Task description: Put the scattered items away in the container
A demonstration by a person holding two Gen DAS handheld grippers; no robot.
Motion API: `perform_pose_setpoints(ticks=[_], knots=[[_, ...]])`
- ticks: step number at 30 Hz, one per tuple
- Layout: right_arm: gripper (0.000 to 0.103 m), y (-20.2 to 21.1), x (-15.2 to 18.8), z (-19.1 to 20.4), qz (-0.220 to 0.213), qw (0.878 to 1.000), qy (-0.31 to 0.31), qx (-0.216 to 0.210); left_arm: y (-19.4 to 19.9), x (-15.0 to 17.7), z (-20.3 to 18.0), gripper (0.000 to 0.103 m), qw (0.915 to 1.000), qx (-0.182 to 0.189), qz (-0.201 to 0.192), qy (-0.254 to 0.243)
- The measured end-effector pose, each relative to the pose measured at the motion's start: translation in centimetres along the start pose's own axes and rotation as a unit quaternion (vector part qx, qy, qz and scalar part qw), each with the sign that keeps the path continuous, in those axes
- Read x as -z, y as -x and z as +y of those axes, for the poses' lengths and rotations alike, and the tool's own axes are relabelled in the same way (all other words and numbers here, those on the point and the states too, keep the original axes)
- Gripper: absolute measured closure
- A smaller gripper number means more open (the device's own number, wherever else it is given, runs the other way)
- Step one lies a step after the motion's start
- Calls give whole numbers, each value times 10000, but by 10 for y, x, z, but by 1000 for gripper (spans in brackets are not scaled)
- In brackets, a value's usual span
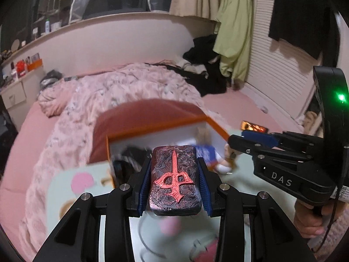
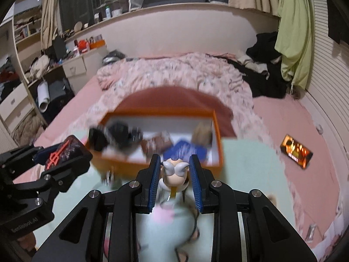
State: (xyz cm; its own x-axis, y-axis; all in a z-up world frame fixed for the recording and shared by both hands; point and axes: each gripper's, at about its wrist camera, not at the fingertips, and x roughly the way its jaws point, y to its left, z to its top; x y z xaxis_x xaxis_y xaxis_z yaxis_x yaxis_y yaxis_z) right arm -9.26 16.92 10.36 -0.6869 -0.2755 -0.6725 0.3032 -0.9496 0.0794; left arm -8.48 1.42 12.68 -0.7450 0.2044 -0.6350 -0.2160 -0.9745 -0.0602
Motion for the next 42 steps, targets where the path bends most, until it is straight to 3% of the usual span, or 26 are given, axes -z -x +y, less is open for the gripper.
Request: perform_pose_setpoints(ticks=[7, 11, 14, 18, 21, 26, 30, 35, 37, 38, 39, 42], knots=[[74, -38, -46, -15, 155, 9988, -439, 118, -51, -30, 27, 65, 9981, -96, 345, 505], [74, -64, -57, -20, 284, 9972, -669, 177, -77, -21, 34, 65, 9960, -108, 607, 644], [74, -80, -57, -23, 483, 9956, -802, -80, -88, -12, 33, 65, 9941, -4, 837, 687], [74, -94, -52, -28, 973, 9915, -834, -204, -86, -7, 34, 45, 9937, 11, 886, 688], [65, -81, -50, -39, 780, 9918, -975, -286, -74, -11, 39, 45, 9947, -12, 684, 764], [64, -62, -48, -52, 549, 9922, -1076, -296, -49, -6, 50, 45, 9941, -6, 504, 961], [64, -43, -28, -53, 463, 9947, -871, -283, -30, 16, 49, 33, 9944, -139, 569, 884], [64, -31, 17, -46, 590, 9952, -660, -413, -21, 69, 30, 27, 9933, -119, 959, 627], [56, -31, 38, -37, 807, 9943, -537, -455, -26, 91, 20, 27, 9908, -259, 1228, 511], [46, -31, 49, -32, 894, 9937, -485, -464, -28, 102, 15, 27, 9896, -356, 1311, 467], [43, -31, 61, -25, 960, 9935, -423, -447, -30, 109, 12, 27, 9890, -429, 1343, 444], [43, -30, 82, -9, 1027, 9941, -220, -271, -31, 128, 9, 27, 9871, -635, 1382, 508]])
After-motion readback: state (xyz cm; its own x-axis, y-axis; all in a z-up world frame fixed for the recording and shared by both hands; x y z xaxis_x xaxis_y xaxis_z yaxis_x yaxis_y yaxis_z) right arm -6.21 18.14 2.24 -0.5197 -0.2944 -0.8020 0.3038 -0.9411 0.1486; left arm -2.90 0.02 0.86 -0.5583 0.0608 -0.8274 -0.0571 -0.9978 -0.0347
